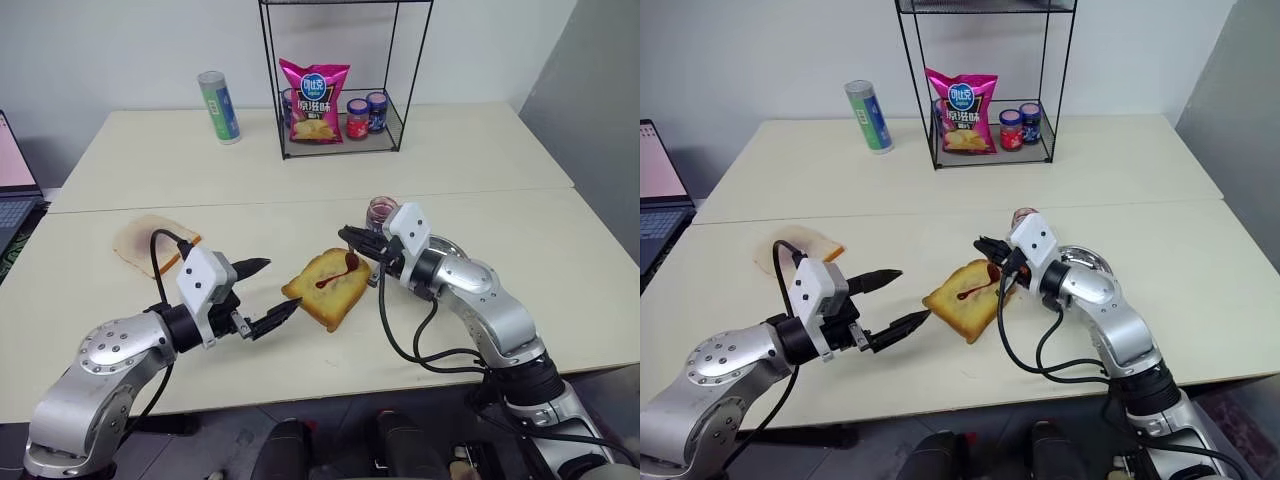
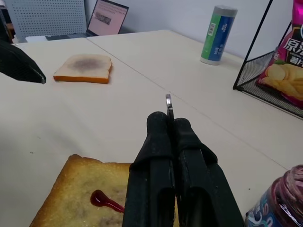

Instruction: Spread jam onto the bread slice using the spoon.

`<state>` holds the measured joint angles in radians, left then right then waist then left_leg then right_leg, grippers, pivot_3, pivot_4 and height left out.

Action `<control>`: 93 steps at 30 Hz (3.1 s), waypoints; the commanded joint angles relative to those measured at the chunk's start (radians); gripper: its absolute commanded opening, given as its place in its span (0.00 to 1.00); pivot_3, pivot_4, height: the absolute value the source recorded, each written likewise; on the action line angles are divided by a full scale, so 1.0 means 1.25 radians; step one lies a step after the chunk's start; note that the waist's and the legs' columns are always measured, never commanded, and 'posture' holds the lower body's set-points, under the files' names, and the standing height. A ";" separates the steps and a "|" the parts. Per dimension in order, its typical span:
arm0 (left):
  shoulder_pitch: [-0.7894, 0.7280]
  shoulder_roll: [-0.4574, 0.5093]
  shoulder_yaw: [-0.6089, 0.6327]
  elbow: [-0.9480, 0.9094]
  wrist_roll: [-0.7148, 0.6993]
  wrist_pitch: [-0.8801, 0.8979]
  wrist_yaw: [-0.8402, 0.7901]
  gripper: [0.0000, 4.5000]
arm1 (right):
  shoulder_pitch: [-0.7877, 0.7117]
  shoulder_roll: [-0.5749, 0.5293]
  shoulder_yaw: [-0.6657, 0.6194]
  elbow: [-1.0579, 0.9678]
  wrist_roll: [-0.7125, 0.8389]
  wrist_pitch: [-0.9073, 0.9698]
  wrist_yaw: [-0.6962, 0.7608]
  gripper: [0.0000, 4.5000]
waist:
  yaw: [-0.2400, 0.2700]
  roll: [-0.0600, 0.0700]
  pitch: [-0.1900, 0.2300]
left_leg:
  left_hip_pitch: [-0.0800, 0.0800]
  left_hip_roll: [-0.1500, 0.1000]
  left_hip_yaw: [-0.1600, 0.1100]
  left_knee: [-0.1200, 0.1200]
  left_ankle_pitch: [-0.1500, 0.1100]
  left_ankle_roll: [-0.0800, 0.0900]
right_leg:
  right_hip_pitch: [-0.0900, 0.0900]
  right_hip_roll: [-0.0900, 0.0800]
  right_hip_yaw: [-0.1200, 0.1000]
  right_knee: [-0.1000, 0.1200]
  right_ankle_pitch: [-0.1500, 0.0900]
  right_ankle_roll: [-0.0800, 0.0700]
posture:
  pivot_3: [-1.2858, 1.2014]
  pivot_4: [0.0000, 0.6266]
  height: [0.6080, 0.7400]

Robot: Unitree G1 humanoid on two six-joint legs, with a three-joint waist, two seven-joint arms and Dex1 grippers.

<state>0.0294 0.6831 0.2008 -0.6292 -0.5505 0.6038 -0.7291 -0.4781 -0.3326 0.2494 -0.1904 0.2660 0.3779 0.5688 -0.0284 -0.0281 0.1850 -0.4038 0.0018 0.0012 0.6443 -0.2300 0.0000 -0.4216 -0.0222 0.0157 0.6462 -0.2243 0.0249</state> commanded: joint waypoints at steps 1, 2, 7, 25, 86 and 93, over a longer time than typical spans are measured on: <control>-0.013 0.012 0.012 -0.005 -0.002 -0.021 -0.004 1.00 | -0.023 0.026 -0.044 -0.033 0.038 0.021 -0.004 0.00 | 0.000 0.000 0.000 | 0.000 0.000 0.000 0.000 0.000 0.000 | 0.000 0.000 0.000 0.000 0.000 0.000 | 0.52 0.24 1.00; -0.011 0.012 0.011 -0.005 -0.002 -0.023 -0.005 1.00 | -0.031 0.044 -0.065 -0.042 0.071 0.056 -0.015 0.00 | 0.000 0.000 0.000 | 0.000 0.000 0.000 0.000 0.000 0.000 | 0.000 0.000 0.000 0.000 0.000 0.000 | 0.52 0.24 1.00; -0.005 0.017 0.014 -0.008 -0.004 -0.025 -0.012 1.00 | -0.061 0.156 -0.177 -0.055 0.260 0.251 -0.105 0.00 | 0.000 0.000 0.000 | 0.000 0.000 0.000 0.000 0.000 0.000 | 0.000 0.000 0.000 0.000 0.000 0.000 | 0.52 0.24 1.00; 0.030 0.023 0.031 -0.039 -0.012 -0.019 0.003 1.00 | -0.024 0.268 -0.249 0.103 0.323 0.369 -0.233 0.00 | -0.001 0.000 0.000 | 0.000 0.001 0.000 0.000 0.000 0.000 | 0.000 0.000 0.000 0.000 0.000 -0.001 | 0.52 0.24 1.00; -0.633 -0.172 -0.466 0.488 0.256 -0.213 -0.328 1.00 | 0.117 0.007 -0.620 0.141 0.546 0.223 -0.367 0.00 | -0.002 0.003 0.001 | -0.003 -0.004 0.003 0.001 0.000 0.000 | -0.001 0.002 0.002 -0.001 0.002 0.006 | 0.52 0.24 1.00; -0.601 -0.150 -0.446 0.443 0.256 -0.184 -0.310 1.00 | 0.103 0.001 -0.608 0.224 0.511 0.201 -0.304 0.00 | -0.001 0.003 0.001 | -0.003 -0.004 0.002 0.001 0.000 0.000 | -0.001 0.002 0.001 -0.001 0.002 0.006 | 0.52 0.24 1.00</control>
<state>-0.7241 0.4878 -0.3874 -0.0287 -0.2309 0.3683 -1.1245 -0.3345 -0.3147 -0.5037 0.0828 0.9202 0.6493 0.1667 -0.0296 -0.0242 0.1862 -0.4077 -0.0032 0.0038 0.6456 -0.2300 0.0005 -0.4230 -0.0200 0.0174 0.6446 -0.2215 0.0329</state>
